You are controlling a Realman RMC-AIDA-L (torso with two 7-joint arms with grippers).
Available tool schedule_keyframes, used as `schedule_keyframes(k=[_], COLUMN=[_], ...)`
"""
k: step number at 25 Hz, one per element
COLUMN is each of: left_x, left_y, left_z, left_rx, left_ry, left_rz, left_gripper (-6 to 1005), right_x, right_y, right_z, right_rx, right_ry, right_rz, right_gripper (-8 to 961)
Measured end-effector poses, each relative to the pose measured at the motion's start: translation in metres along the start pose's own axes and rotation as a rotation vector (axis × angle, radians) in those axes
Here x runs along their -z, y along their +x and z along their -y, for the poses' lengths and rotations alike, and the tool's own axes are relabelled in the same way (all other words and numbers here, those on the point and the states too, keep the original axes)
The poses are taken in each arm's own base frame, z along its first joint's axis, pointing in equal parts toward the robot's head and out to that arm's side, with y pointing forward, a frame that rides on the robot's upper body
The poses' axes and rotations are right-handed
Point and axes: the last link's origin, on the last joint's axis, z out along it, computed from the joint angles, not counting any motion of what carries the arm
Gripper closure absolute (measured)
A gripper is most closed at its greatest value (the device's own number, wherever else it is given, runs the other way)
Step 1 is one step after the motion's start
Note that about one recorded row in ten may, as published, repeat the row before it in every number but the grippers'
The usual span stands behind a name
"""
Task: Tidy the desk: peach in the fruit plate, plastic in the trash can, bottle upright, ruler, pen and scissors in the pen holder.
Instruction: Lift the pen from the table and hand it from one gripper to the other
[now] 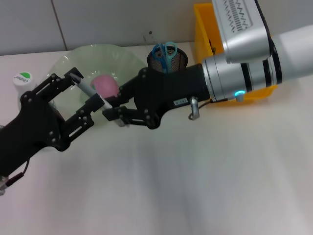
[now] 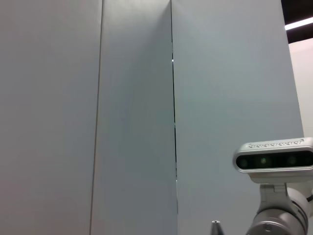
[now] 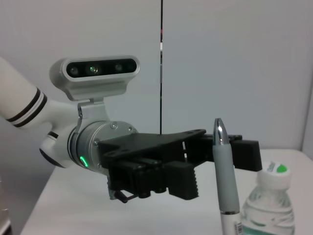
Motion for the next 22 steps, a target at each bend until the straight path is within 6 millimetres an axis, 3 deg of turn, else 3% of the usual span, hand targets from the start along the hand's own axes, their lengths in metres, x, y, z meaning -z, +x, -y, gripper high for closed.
schedule_keyframes(k=[10,22], left_x=[-0.002,-0.001], left_y=[-0.007,-0.013], left_z=[-0.004,-0.007], left_rx=[0.025,0.056], left_ry=[0.0,-0.007], left_rz=[0.024,0.05], left_gripper=[352,355], right_x=[0.005,0.008], right_y=[0.017,0.021], right_z=[-0.009,-0.013], right_rx=[-0.041,-0.051], right_ry=[-0.017,-0.023], right_rz=[-0.013,-0.012], right_gripper=[792,792])
